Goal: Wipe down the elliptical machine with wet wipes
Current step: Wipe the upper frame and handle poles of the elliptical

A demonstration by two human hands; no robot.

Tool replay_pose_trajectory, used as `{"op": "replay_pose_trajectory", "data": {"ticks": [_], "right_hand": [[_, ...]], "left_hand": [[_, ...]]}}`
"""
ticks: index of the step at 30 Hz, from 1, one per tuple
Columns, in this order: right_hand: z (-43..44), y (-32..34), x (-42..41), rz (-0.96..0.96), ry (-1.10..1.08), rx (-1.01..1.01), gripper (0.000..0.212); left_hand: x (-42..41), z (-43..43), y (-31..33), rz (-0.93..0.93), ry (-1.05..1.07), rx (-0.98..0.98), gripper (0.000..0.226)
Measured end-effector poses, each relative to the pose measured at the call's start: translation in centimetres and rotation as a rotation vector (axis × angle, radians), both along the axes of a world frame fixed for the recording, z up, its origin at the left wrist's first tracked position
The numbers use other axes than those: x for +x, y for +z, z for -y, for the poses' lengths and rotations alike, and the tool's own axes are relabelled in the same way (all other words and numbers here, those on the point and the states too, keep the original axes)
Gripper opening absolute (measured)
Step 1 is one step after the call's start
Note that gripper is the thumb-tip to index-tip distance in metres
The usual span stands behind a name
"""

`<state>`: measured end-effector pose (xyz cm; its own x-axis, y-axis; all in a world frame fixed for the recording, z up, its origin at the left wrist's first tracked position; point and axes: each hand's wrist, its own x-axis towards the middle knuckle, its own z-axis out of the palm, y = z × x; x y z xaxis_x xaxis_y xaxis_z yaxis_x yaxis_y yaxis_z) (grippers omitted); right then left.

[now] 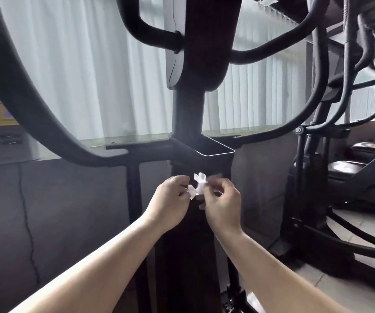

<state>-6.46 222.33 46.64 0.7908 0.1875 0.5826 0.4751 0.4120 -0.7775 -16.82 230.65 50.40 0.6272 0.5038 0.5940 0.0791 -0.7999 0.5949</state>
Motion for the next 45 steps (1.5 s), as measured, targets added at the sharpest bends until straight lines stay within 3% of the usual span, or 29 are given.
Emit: {"op": "replay_pose_trajectory", "data": {"ticks": [6, 9, 17, 22, 25, 30, 36, 41, 45], "right_hand": [[-2.9, -4.6, 3.5, -0.213, -0.037, -0.185, 0.010], [-4.8, -4.9, 4.8, -0.190, -0.115, -0.219, 0.010], [-11.3, -0.6, 7.1, -0.197, -0.230, -0.083, 0.015], [-14.9, -0.2, 4.5, -0.036, -0.261, -0.025, 0.006], [-14.4, -0.5, 4.7, 0.031, -0.248, -0.058, 0.007], [-14.4, 0.9, 8.9, -0.277, -0.147, 0.060, 0.017], [-16.2, -1.4, 5.0, 0.056, -0.111, 0.045, 0.011], [-16.1, -0.3, 4.9, 0.070, -0.189, 0.000, 0.018], [-16.0, 0.5, 4.8, 0.106, -0.253, -0.025, 0.019]], "left_hand": [[-1.3, -3.5, -4.7, -0.230, 0.194, 0.058, 0.044], [-1.6, -4.9, -6.1, -0.252, 0.225, 0.075, 0.044], [0.5, -7.0, -6.4, -0.207, 0.136, 0.111, 0.050], [1.7, -8.1, -6.9, -0.422, 0.125, 0.121, 0.064], [1.7, -8.7, -7.6, -0.443, 0.124, 0.160, 0.073], [1.3, -9.1, -7.5, -0.394, 0.127, 0.149, 0.069], [1.0, -9.4, -7.7, -0.351, 0.095, 0.101, 0.073], [0.3, -9.4, -7.0, -0.315, 0.048, -0.062, 0.075], [0.0, -9.1, -6.8, -0.310, 0.047, -0.036, 0.073]]}}
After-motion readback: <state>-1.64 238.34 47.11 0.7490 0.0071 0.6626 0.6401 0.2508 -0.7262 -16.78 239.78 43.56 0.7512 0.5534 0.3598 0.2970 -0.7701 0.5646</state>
